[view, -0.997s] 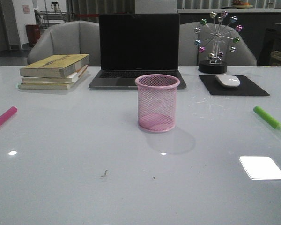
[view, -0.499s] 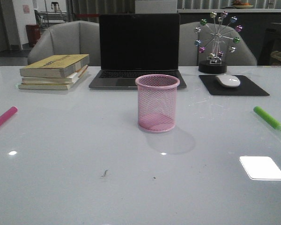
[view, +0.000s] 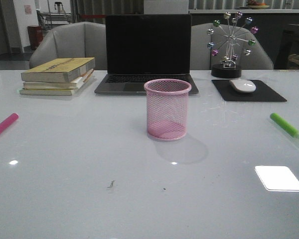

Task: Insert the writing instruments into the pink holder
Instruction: 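Move the right gripper down over the green marker, then close the right gripper on the green marker and lift it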

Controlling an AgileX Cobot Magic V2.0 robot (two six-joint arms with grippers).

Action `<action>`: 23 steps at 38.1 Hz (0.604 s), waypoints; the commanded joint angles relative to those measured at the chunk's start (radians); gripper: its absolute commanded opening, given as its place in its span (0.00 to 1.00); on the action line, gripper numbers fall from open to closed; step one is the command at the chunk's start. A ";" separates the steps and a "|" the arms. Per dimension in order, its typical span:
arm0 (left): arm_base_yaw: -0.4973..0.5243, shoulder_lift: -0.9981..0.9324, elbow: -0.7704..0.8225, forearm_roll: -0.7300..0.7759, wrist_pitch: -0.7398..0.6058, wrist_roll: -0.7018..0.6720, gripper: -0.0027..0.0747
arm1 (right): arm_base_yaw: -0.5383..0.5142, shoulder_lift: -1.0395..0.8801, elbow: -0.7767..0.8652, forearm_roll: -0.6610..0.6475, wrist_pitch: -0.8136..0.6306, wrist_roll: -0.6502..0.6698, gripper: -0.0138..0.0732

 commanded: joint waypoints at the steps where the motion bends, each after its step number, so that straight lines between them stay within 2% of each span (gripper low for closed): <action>1: 0.003 -0.003 -0.032 -0.013 -0.075 -0.004 0.79 | 0.001 0.018 -0.039 -0.009 -0.089 0.001 0.60; 10: 0.003 -0.003 -0.032 -0.013 -0.075 -0.004 0.79 | 0.001 0.150 -0.098 0.020 -0.085 0.002 0.60; 23: 0.003 -0.003 -0.032 -0.013 -0.075 -0.004 0.79 | 0.001 0.490 -0.345 0.024 -0.119 0.002 0.60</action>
